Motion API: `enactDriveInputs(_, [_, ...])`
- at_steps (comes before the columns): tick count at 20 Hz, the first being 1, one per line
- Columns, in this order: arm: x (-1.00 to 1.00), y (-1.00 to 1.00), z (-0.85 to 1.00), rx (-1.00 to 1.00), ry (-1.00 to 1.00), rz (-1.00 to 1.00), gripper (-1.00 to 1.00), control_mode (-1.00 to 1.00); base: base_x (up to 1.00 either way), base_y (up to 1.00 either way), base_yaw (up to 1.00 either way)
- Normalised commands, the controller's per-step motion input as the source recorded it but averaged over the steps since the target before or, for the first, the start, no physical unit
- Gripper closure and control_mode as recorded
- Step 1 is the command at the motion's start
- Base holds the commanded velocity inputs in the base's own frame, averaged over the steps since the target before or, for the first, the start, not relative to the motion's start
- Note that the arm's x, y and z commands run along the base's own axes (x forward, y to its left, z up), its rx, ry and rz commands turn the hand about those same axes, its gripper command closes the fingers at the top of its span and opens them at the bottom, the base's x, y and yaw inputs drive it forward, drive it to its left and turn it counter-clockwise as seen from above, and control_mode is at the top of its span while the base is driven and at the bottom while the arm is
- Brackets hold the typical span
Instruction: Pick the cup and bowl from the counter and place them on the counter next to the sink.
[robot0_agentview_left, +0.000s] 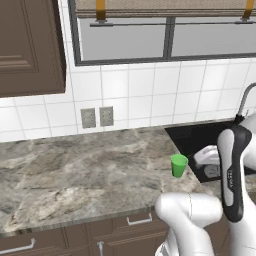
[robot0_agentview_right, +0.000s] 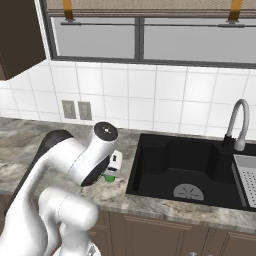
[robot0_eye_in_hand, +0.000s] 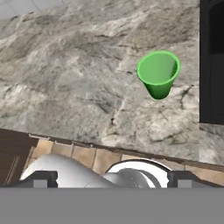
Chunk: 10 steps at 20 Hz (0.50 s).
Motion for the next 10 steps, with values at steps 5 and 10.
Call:
enactDriveInputs(5, [-0.61,0.49,0.38,0.00,0.03,0.01,-1.00,-1.00,0.00,0.00,0.00])
enactDriveInputs(10, [-0.09,0.19,0.28,-0.02,0.25,0.00,-1.00,-1.00,0.00,0.00,0.00])
